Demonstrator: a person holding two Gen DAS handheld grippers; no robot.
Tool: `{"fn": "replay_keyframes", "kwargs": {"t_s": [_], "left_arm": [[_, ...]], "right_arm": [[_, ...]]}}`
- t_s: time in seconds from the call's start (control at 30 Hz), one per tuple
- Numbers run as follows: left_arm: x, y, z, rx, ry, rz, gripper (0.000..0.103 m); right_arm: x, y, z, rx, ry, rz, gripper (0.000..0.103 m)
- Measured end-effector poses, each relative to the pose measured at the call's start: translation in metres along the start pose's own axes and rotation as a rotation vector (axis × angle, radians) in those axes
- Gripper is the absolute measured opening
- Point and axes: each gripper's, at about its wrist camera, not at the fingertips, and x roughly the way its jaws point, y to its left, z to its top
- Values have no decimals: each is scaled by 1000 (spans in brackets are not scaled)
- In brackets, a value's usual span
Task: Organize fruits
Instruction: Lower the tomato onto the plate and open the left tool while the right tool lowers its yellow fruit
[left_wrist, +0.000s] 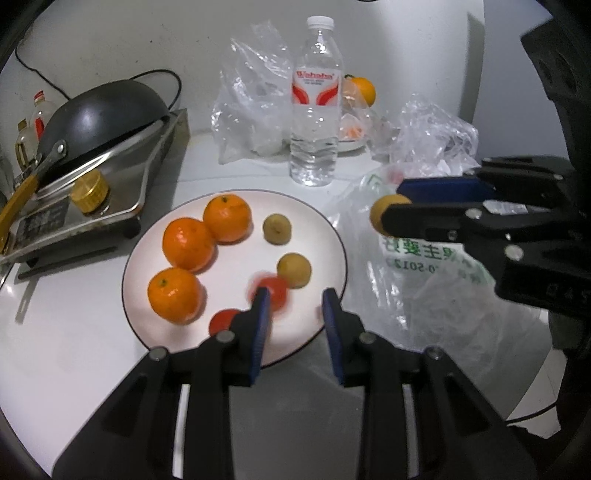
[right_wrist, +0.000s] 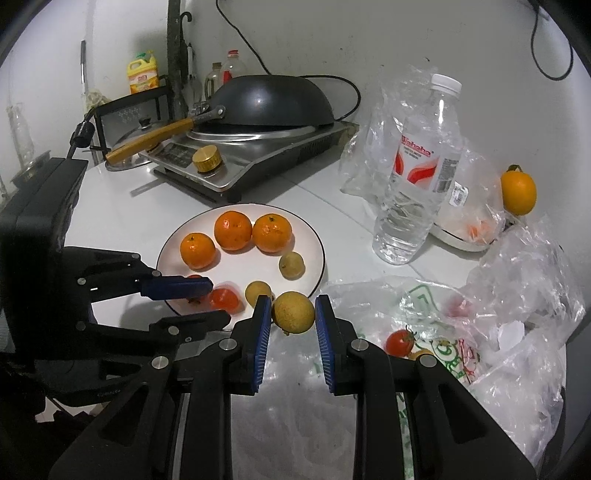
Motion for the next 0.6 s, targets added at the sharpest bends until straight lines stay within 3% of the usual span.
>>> {"fn": "replay_keyframes", "kwargs": {"t_s": [0.6], "left_arm": [[-27,50,-4,-80,-89,47,35]], "right_arm": [[52,9,24,-14,65,-12,26]]}}
